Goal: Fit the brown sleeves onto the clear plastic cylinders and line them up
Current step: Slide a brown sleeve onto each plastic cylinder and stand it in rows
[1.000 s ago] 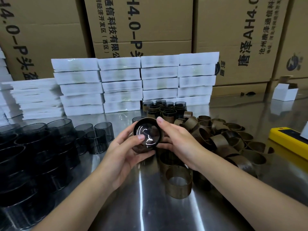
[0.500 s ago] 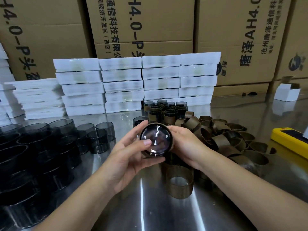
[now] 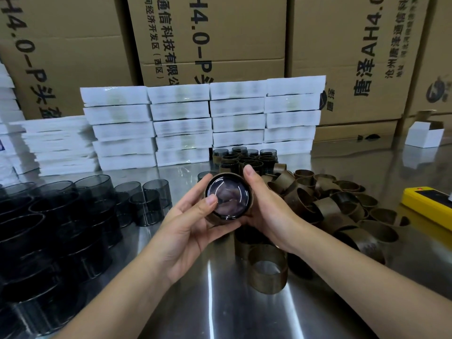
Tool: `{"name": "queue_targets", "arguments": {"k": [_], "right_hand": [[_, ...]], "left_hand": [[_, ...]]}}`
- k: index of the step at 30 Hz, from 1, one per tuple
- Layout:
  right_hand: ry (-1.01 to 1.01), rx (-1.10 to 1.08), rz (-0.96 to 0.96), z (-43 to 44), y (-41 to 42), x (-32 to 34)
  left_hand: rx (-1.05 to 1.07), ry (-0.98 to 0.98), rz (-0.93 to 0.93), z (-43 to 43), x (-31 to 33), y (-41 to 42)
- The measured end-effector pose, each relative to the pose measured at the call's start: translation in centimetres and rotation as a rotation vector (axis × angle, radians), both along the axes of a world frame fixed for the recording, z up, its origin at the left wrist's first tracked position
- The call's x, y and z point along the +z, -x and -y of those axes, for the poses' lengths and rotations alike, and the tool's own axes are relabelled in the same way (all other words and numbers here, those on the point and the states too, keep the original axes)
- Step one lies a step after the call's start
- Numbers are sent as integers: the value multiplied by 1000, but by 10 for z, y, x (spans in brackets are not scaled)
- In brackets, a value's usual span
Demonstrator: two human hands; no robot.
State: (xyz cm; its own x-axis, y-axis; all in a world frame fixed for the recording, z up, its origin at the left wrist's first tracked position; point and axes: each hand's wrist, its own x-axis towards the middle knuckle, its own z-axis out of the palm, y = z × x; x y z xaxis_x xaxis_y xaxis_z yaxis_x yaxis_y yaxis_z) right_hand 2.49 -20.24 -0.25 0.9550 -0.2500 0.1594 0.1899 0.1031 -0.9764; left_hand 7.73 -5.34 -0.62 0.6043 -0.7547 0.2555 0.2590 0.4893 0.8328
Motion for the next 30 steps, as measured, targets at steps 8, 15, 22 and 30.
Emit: {"name": "queue_targets", "arguments": {"k": [8,15,22,30], "right_hand": [[10,26,-4,-3,0,1],[-57,99,7,-4,3,2],[-47,108,7,-4,5,3],[270,-96,-12,2,7,8]], "left_hand": [[-8,5,-37,0,-2,-3],[-2,-6,-84,2,-3,-5],[9,-10,-88,1,-1,-4],[156,23,-105,1,0,-7]]}}
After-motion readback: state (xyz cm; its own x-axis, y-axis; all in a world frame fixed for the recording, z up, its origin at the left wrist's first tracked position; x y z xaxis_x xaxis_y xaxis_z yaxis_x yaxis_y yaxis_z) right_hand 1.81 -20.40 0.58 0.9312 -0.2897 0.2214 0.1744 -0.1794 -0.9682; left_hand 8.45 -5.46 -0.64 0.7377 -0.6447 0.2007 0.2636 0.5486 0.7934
